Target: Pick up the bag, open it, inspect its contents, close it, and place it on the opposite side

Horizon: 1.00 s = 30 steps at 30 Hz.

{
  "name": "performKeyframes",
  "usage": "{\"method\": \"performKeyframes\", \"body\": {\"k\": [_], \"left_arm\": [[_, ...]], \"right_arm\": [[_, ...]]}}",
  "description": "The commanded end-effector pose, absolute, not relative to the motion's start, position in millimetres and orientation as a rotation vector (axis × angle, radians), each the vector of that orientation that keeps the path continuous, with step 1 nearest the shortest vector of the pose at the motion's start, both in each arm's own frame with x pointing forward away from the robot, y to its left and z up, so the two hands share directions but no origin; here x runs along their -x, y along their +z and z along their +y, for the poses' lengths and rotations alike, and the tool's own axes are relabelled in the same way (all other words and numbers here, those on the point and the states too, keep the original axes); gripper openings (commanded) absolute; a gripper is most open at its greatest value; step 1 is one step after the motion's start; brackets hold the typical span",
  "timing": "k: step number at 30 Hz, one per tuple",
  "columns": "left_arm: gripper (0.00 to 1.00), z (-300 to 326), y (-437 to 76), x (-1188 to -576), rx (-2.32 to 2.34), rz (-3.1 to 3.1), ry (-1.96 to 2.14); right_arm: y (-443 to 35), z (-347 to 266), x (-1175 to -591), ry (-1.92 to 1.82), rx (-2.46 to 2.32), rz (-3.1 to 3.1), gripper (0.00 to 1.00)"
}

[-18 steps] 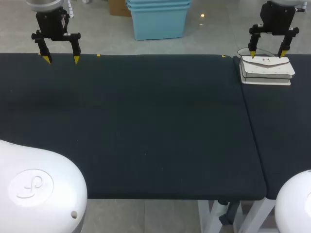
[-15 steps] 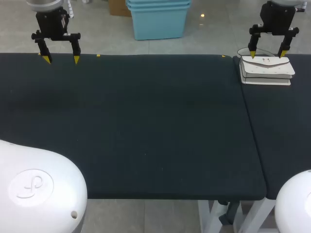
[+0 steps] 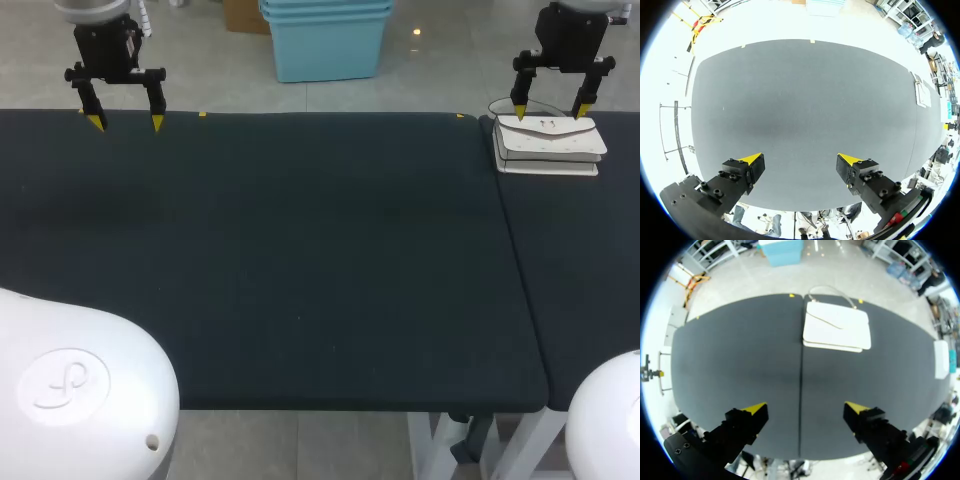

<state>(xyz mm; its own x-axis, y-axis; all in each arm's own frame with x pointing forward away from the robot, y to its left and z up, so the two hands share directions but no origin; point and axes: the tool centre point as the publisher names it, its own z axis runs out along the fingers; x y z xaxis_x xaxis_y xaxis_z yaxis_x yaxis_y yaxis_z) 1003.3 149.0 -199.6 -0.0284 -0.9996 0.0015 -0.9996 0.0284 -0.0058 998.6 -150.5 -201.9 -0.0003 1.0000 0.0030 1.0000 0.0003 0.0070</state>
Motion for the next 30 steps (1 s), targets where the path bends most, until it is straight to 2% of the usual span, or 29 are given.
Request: {"method": "performKeyframes", "body": {"k": [1,19,30], "left_arm": [[1.0,137,-198,-1000,2.015,2.353,-0.073],[1.0,86,-228,-955,0.771,2.774,-0.58],[1.0,59,-242,-945,0.253,2.82,-0.815]], "right_arm": [[-203,-152,-1000,0.003,-2.224,2.224,1.0],[-229,-209,-1034,0.151,-2.393,2.232,1.0],[-257,-235,-1047,0.325,-2.578,2.143,1.0]]}}
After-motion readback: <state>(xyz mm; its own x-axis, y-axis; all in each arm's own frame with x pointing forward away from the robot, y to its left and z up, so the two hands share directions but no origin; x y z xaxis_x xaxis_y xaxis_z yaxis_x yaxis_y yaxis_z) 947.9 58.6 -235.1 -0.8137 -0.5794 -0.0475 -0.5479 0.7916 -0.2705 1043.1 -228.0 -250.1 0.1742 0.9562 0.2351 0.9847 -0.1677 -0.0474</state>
